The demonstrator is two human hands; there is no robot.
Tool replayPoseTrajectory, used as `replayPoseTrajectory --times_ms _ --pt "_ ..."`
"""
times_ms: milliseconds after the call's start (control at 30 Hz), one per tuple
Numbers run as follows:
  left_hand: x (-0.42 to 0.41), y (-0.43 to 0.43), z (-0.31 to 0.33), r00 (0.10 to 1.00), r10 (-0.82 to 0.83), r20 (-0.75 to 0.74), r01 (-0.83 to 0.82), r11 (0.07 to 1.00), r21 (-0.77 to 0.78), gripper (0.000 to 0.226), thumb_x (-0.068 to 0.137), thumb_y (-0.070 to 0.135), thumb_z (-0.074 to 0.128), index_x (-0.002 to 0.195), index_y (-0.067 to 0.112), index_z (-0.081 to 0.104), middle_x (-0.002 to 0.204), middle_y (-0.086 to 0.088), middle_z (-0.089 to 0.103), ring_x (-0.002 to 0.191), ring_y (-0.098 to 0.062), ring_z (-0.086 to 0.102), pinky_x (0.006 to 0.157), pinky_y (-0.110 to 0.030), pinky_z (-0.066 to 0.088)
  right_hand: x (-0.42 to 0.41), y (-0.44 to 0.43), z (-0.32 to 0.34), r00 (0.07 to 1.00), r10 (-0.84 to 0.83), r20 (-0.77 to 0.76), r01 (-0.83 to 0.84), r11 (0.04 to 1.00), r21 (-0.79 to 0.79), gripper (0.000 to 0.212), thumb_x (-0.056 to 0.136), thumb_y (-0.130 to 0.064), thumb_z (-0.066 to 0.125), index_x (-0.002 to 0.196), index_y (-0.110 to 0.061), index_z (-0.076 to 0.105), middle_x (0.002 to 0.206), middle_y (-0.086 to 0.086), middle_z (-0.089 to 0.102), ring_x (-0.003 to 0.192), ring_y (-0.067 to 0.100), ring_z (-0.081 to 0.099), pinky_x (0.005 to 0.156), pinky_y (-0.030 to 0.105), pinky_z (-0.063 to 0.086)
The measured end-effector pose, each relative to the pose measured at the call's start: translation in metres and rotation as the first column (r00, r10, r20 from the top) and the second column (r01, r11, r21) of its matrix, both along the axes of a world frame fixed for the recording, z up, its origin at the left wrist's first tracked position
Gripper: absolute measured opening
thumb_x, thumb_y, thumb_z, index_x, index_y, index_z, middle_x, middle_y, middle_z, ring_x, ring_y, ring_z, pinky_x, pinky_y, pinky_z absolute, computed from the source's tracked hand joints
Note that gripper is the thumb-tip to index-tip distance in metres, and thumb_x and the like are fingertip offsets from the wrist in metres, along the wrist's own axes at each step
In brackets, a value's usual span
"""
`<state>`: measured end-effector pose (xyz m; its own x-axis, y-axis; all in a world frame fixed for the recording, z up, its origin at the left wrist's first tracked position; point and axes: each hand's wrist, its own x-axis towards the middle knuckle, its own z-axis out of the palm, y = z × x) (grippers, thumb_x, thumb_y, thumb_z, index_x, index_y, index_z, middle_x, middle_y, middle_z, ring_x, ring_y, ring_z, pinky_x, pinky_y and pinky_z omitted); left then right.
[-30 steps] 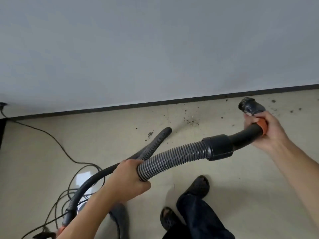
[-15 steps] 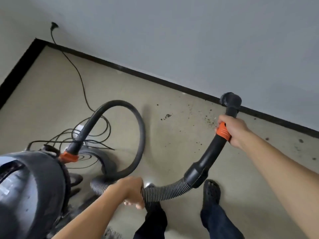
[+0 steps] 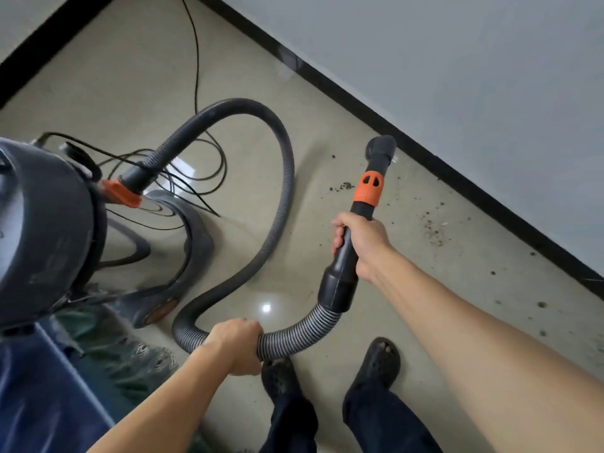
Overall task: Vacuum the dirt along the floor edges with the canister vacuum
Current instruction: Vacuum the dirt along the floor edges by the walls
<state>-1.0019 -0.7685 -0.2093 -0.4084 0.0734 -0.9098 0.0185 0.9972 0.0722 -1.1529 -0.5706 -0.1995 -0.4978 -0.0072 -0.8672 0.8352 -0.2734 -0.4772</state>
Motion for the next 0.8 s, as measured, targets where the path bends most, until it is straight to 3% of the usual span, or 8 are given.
replayPoseTrajectory --times_ms 100,300,400,467,633,733,800 --pt "0.022 -0.002 -0.031 1.000 0.023 -0.012 -0.024 0.999 -0.034 0.030 0.075 0.033 0.065 0.103 0.026 0.059 0.090 0.008 0.058 0.091 -0.017 0.063 0.071 -0.028 0.044 0.011 -0.022 -0.018 0.995 0.088 -0.050 -0.085 0.995 0.054 0.017 0.075 0.001 0.056 0.062 -0.009 0.049 0.051 0.007 0.043 0.038 0.018 0.039 0.045 0.025 0.037" --pt "0.046 -0.025 -0.127 0.986 0.069 -0.149 -0.067 0.998 0.016 0.019 0.084 0.032 0.057 0.100 0.026 0.048 0.096 0.003 0.061 0.099 -0.022 0.060 0.091 -0.037 0.040 -0.001 -0.022 -0.088 0.967 0.248 -0.051 -0.236 0.955 0.182 0.017 0.076 0.000 0.053 0.064 -0.010 0.048 0.051 0.004 0.044 0.037 0.015 0.038 0.045 0.023 0.037" --pt "0.041 -0.030 -0.182 0.978 0.052 -0.204 -0.047 0.998 0.033 0.023 0.082 0.038 0.059 0.096 0.025 0.046 0.100 0.002 0.063 0.099 -0.024 0.059 0.090 -0.039 0.039 -0.012 -0.010 -0.141 0.933 0.359 -0.021 -0.344 0.907 0.241 0.014 0.075 -0.001 0.054 0.066 -0.012 0.049 0.052 0.003 0.046 0.038 0.015 0.040 0.046 0.023 0.039" --pt "0.036 -0.025 -0.217 0.968 0.018 -0.249 -0.005 0.999 0.052 0.021 0.082 0.030 0.060 0.098 0.023 0.050 0.100 0.000 0.063 0.096 -0.025 0.059 0.084 -0.039 0.039 -0.015 -0.007 -0.178 0.905 0.426 0.021 -0.416 0.870 0.264 0.014 0.075 -0.001 0.054 0.067 -0.012 0.049 0.052 0.002 0.047 0.039 0.015 0.041 0.047 0.024 0.040" --pt "0.032 -0.011 -0.290 0.980 -0.013 -0.197 0.031 0.996 0.088 0.022 0.076 0.027 0.065 0.090 0.023 0.049 0.093 0.001 0.062 0.088 -0.024 0.062 0.068 -0.032 0.035 -0.011 -0.020 -0.256 0.741 0.667 0.073 -0.664 0.713 0.224 0.015 0.075 -0.002 0.054 0.067 -0.012 0.048 0.051 0.002 0.046 0.038 0.015 0.040 0.046 0.024 0.039" --pt "0.046 0.000 -0.329 0.986 0.009 -0.164 0.007 0.995 0.098 0.022 0.073 0.026 0.068 0.089 0.022 0.054 0.083 0.002 0.058 0.084 -0.023 0.064 0.066 -0.031 0.043 0.016 -0.038 -0.285 0.630 0.776 0.022 -0.754 0.605 0.255 0.014 0.074 -0.001 0.057 0.069 -0.011 0.048 0.051 0.004 0.046 0.038 0.016 0.040 0.043 0.022 0.037" --pt "0.060 0.004 -0.353 0.987 -0.003 -0.162 0.018 0.996 0.092 0.025 0.072 0.028 0.072 0.093 0.020 0.060 0.091 0.000 0.063 0.088 -0.024 0.065 0.073 -0.033 0.050 0.045 -0.045 -0.301 0.564 0.826 -0.014 -0.785 0.541 0.302 0.013 0.072 -0.002 0.059 0.071 -0.010 0.048 0.050 0.006 0.047 0.039 0.018 0.040 0.042 0.023 0.037"
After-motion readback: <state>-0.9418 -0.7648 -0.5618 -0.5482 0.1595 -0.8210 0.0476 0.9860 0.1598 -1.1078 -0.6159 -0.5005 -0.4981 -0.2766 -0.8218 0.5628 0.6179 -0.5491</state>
